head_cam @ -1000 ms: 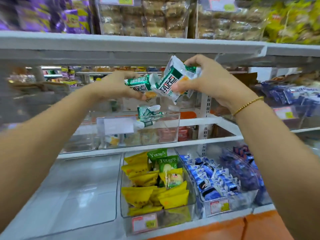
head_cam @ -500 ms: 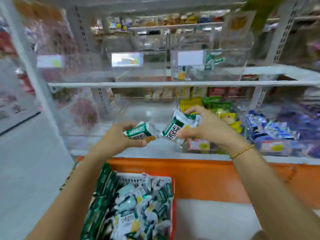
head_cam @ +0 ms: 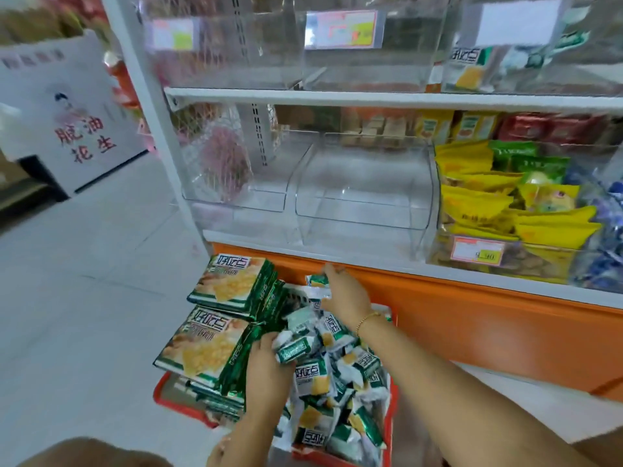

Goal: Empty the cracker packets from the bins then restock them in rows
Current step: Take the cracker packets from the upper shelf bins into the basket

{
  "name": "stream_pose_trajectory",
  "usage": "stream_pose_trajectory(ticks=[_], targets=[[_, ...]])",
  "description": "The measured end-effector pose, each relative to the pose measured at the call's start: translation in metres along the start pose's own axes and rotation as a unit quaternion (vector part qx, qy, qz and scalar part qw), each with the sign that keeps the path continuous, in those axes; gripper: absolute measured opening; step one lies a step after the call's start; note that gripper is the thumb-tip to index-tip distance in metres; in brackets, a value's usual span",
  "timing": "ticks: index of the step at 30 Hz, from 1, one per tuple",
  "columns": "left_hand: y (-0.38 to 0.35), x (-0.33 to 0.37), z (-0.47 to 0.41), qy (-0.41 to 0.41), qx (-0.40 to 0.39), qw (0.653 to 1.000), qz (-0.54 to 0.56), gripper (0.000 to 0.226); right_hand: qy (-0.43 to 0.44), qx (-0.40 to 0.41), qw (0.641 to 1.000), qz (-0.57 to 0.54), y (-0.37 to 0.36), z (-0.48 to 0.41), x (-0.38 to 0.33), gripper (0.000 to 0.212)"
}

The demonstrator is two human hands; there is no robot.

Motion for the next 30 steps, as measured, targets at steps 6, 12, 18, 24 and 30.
stream_pose_trajectory(ticks=[6,12,18,24,30], targets=[[-0.01,-0.018,0.003,-0.029,0.043,0.999,-0.009,0.061,0.025,-0.118,0.993,0.015,-0.057,-0.036,0.009,0.066],[-0.02,-0.029,-0.001,-0.025,-0.045,0.997,-0.054,0.061,-0.015,-0.319,0.947,-0.018,-0.075,-0.039,0.006,0.087],[0.042,0.027,-0.007,-0.096,0.027,0.995,0.01,0.044,0.052,-0.257,0.965,-0.001,0.018,-0.028,-0.044,0.045],[0.191,0.197,-0.005,-0.305,0.196,0.925,0.117,0.038,0.203,0.057,0.967,-0.144,0.239,0.024,-0.126,0.025],[0.26,0.353,0.003,-0.508,0.231,0.827,0.073,0.018,0.214,0.268,0.938,-0.056,0.422,0.05,-0.114,0.017]])
Point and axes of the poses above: each hand's wrist, its own z-axis away from the middle knuckle, its own y-axis out of the back of the hand, x = y × z, the point moved 6 cm from there along -z, towards the middle knuckle, and after that the axes turned 8 degrees about -z, right-handed, at the moved point
